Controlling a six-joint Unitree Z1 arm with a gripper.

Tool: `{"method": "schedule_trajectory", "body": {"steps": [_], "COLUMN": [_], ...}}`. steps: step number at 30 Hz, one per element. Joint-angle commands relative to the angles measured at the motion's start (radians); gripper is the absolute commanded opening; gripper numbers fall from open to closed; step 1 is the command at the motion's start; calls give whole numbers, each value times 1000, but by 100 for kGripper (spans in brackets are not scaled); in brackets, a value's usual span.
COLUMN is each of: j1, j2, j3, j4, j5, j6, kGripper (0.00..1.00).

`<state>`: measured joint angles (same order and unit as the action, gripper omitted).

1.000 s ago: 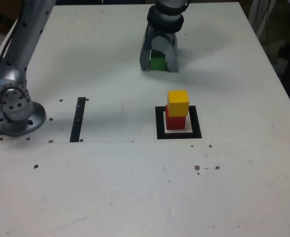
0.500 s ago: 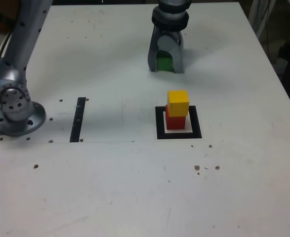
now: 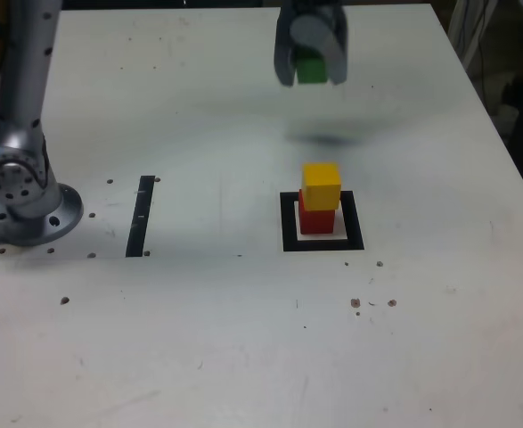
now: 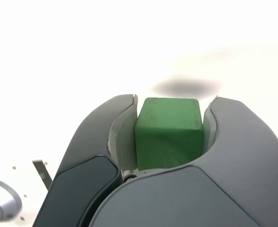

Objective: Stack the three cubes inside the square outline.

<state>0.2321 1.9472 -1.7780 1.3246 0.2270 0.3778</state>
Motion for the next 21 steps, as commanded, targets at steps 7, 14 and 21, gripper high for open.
{"method": "schedule_trajectory", "body": {"steps": [7,14,21], "j1": [-224,-320,-375], "j2": [-25,5,28], "j3": [-117,-97,-102], "j4": [255,254,248], "j5": [-67,-103,-109], "j6": [-207,-356,-480], "kGripper": [15,15,15]}}
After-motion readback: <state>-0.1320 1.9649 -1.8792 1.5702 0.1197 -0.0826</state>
